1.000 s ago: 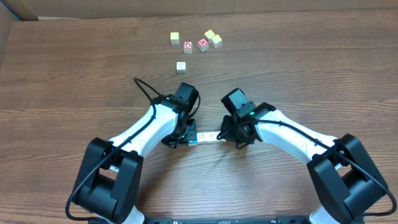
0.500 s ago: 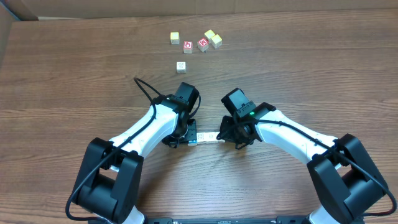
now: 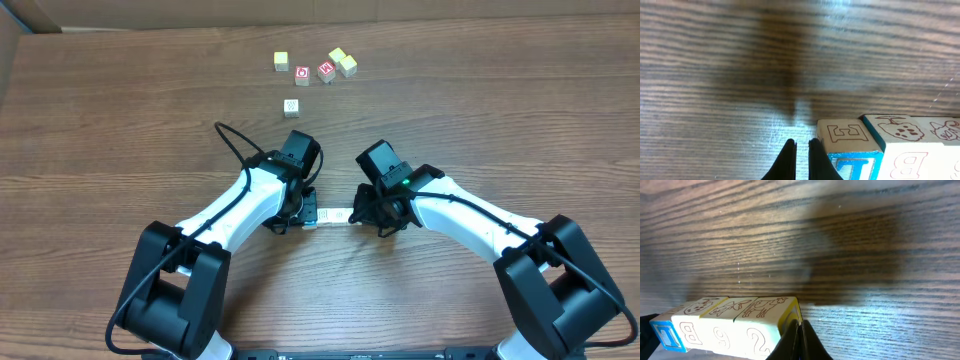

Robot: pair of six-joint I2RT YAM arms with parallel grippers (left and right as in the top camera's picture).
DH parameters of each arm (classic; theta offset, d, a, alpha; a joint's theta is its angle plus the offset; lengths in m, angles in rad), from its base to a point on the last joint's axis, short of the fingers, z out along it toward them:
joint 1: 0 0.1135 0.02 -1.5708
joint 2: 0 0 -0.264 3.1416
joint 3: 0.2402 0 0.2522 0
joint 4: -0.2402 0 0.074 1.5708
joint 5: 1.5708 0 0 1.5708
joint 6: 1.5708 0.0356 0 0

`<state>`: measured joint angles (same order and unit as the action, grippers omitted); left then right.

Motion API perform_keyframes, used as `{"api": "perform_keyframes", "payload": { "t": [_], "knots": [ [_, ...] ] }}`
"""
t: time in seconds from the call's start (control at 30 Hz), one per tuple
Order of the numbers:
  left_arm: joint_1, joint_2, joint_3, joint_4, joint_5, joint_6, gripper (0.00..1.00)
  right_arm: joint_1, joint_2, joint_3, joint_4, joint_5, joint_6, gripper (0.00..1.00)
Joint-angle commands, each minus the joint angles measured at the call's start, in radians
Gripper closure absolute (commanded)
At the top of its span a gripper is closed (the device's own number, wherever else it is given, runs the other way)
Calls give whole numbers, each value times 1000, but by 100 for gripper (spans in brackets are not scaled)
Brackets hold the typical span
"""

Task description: Flip 4 blocks

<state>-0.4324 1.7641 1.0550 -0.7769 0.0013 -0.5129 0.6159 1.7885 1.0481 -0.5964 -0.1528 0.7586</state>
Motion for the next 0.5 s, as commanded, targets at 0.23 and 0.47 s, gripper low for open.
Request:
{"api": "perform_keyframes", "payload": {
  "t": [0.23,0.47],
  "knots": [
    [-6,14,-5,77,24,11,96,7,-25,19,32,3,45,96],
    [-6,14,-5,83,17,13,96,7,-25,18,31,21,53,96]
  ]
}}
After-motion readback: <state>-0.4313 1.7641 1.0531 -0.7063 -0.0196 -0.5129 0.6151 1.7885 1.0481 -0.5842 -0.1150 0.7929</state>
